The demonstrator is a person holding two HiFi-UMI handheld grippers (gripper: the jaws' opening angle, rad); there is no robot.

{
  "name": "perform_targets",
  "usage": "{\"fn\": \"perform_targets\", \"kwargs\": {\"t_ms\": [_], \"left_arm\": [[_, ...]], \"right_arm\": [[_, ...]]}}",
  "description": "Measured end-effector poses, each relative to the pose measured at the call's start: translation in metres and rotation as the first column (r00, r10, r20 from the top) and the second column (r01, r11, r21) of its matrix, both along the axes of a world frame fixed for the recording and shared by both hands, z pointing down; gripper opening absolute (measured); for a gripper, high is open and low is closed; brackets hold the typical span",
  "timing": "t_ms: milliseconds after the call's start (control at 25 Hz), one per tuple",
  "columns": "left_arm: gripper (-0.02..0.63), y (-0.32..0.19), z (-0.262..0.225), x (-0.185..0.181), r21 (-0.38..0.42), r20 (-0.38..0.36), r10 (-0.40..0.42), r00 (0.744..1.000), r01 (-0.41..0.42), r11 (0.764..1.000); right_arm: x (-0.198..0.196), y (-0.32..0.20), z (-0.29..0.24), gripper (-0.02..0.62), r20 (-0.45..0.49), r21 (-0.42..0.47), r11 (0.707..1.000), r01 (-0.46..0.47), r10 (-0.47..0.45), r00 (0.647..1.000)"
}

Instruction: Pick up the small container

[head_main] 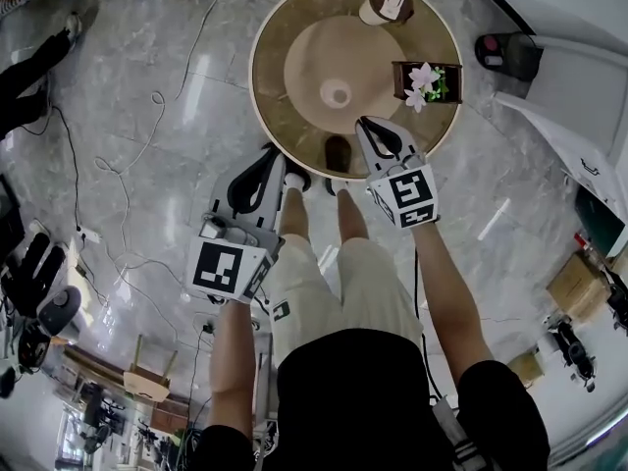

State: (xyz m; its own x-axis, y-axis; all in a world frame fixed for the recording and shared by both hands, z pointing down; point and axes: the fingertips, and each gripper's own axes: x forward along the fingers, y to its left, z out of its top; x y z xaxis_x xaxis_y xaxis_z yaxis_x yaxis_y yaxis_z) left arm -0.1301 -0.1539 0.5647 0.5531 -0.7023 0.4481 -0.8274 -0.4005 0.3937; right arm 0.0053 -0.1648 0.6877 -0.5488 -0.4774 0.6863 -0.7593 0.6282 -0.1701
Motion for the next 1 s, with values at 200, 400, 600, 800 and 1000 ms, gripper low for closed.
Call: {"fn": "perform_targets", "kwargs": {"t_ms": [200, 400, 600, 800, 1000], "left_arm": [[0.021, -0.001, 0.035, 0.007, -0.032, -0.013, 0.028, 1.000, -0.028, 0.999], [0.021, 0.004, 0.052, 0.015, -0.056, -0.023, 0.064, 0.998, -0.065, 0.996], [0.021, 0.007, 0.063, 0.025, -0.075, -0.021, 0.108, 0.994, -0.109, 0.991], [0.021, 0.006, 0.065, 0.034, -0.064, -0.024, 0.137, 0.990, -0.138, 0.988], [0.021, 0.006, 0.065, 0.043, -0.065, -0.031, 0.158, 0.987, -0.160, 0.985]], "right_arm": [[-0.004, -0.007, 0.034, 0.042, -0.038, -0.008, 1.000, 0.012, -0.012, 0.999], [-0.006, -0.008, 0.071, 0.085, -0.060, -0.032, 0.999, -0.001, -0.001, 0.998], [-0.004, -0.014, 0.107, 0.131, -0.083, -0.038, 0.999, -0.024, 0.021, 0.996], [-0.006, -0.018, 0.130, 0.167, -0.103, -0.033, 0.999, -0.043, 0.040, 0.994], [-0.008, -0.024, 0.147, 0.178, -0.139, 0.001, 0.999, -0.043, 0.043, 0.989]]}}
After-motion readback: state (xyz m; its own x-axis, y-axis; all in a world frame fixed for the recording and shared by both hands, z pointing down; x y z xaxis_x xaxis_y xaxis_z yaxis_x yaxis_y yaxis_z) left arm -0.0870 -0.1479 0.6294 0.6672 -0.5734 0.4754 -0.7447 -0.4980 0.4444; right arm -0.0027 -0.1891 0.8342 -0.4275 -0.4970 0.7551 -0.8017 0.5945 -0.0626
